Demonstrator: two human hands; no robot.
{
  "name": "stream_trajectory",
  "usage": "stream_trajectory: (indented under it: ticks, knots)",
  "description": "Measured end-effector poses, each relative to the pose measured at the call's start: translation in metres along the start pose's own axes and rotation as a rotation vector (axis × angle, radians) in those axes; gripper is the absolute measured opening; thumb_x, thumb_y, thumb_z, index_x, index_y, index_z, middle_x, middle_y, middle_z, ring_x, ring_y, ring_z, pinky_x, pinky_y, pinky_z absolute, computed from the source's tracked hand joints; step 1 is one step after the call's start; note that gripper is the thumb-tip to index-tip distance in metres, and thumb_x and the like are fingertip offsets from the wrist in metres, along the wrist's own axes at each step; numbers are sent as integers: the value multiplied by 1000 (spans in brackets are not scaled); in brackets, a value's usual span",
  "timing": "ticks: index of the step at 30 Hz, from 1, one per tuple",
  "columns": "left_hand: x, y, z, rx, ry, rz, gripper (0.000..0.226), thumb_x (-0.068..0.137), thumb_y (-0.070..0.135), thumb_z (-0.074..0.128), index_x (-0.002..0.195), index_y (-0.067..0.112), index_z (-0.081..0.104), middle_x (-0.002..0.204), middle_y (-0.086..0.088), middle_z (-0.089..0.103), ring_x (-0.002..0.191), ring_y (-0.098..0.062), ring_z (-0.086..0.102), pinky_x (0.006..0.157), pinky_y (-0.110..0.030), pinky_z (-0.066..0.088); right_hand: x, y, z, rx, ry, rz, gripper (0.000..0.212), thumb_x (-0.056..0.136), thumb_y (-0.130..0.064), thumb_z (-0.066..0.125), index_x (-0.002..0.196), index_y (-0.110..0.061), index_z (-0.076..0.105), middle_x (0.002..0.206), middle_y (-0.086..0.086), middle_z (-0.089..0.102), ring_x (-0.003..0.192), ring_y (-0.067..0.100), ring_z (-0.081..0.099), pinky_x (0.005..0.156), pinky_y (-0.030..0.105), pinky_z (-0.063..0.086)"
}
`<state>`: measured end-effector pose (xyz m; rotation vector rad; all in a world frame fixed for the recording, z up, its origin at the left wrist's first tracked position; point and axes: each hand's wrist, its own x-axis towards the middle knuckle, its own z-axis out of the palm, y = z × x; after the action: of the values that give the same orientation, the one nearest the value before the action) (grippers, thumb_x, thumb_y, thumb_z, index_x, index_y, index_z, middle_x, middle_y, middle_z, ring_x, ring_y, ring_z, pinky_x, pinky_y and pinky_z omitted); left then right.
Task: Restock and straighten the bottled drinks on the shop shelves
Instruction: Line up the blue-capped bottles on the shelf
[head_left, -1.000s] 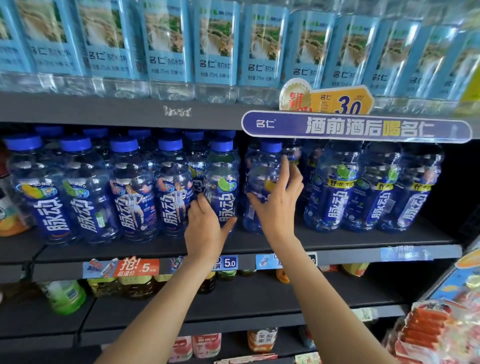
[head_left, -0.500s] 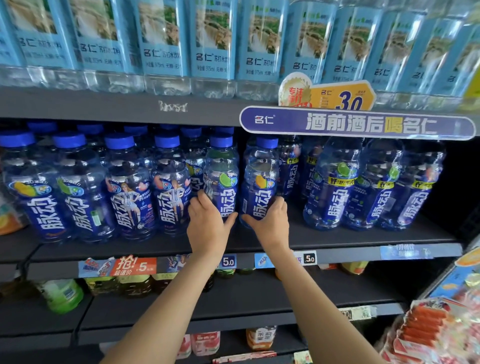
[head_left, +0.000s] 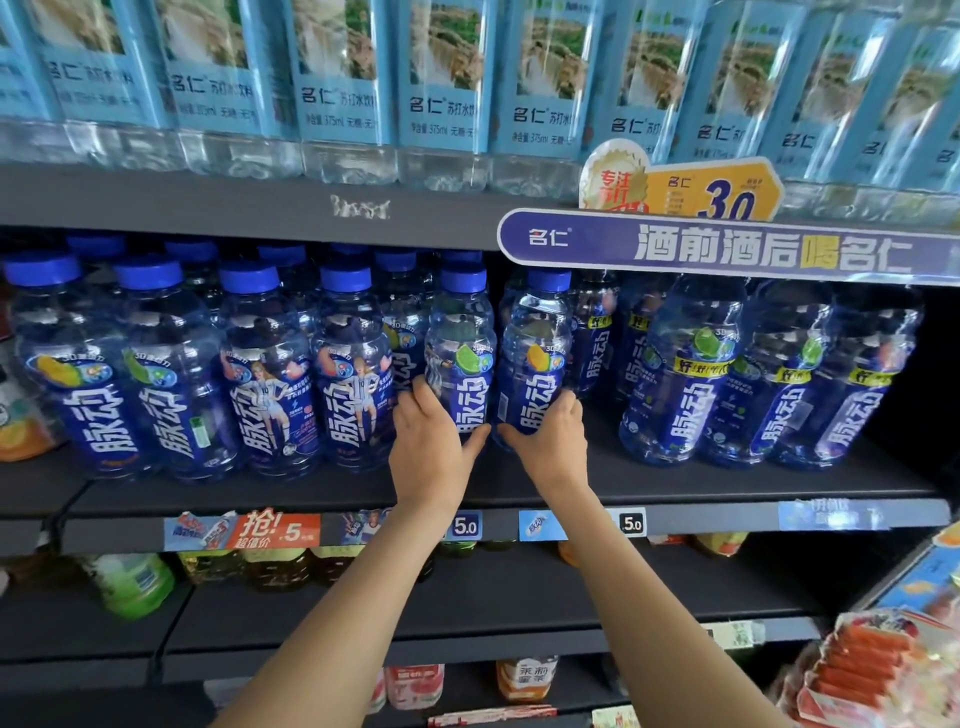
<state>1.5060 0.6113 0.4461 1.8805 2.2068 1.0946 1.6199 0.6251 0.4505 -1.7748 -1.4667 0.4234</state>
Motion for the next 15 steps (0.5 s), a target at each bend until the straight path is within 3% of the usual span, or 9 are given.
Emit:
stream_trajectory:
  ticks: [15]
  knots:
    - [-3,7,6,-48,59,-22,85,80,48,64,138,3,22,129,-16,39,123,-28,37,78,-36,48,-3,-4,-6,-57,-28,35,62,77,-34,73,116,-4,36,125,10,44,113,30,51,83,38,44]
